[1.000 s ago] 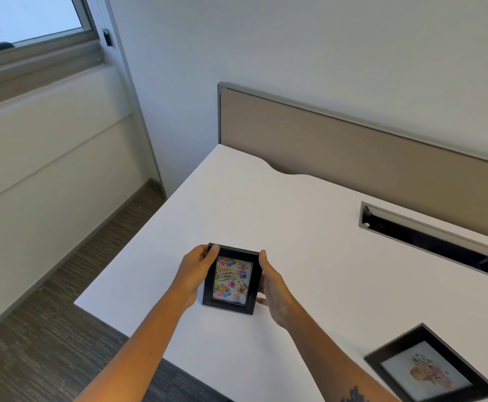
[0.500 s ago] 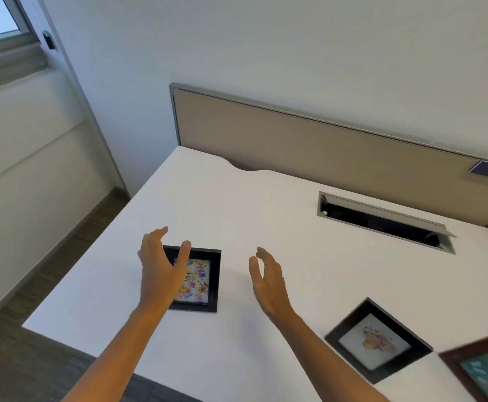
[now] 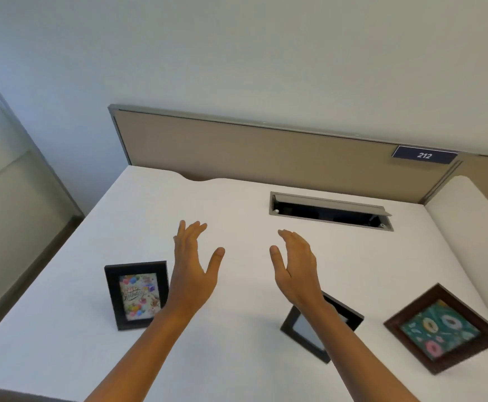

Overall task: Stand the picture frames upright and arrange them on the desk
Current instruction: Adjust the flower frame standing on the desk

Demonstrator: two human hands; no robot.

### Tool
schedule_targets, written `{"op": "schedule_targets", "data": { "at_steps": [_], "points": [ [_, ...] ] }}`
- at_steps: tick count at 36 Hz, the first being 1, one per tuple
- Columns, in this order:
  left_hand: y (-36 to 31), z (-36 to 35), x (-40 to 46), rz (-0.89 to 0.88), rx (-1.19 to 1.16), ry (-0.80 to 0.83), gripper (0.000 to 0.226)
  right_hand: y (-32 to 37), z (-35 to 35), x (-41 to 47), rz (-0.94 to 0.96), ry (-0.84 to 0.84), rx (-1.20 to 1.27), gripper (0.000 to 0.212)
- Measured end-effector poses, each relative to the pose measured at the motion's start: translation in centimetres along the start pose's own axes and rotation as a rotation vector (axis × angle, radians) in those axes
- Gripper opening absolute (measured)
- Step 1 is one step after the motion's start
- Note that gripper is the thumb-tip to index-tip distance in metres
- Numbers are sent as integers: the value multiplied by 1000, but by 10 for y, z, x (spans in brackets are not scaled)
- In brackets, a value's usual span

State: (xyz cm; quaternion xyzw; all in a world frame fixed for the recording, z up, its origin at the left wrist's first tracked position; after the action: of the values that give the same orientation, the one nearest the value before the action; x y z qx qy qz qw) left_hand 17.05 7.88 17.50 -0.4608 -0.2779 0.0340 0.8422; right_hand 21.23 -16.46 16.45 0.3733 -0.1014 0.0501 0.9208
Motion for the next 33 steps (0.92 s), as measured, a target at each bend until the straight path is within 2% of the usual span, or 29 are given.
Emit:
{"op": "schedule_targets", "data": {
  "at_steps": [6,14,22,26,29,33],
  "points": [
    [-23,-54,-16,62,-50,145,66,-42,44,-10,-86,-49,-43,47],
    [-44,-118,-43,66,-8,346,61,-88,82,-32,-152,-72,-103,45],
    [-51,-162,-77,206,-25,539,53,-125,96,-61,-281,-27,-75,52],
    [-55,-171,-91,291,-56,597,52,-144,93,-80,-402,29,78,55],
    [-56,-174,-99,339,-87,618,49,-153,87,-95,-546,49,327,39],
    [-61,-175,-108,405,-118,611,20,-156,81,-112,-674,67,498,47]
  ]
}}
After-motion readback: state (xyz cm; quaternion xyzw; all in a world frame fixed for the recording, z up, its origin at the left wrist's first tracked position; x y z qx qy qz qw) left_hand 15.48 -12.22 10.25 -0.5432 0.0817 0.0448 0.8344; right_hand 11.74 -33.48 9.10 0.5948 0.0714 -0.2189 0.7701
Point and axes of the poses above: each hand's wrist, its own x-axis towards the middle knuckle, its own z-axis out of the back of the hand, y = z × x, the point moved 5 cm from there along x, towards the middle knuckle, and after that the axes turned 6 degrees about -y, right-handed, at the moved point
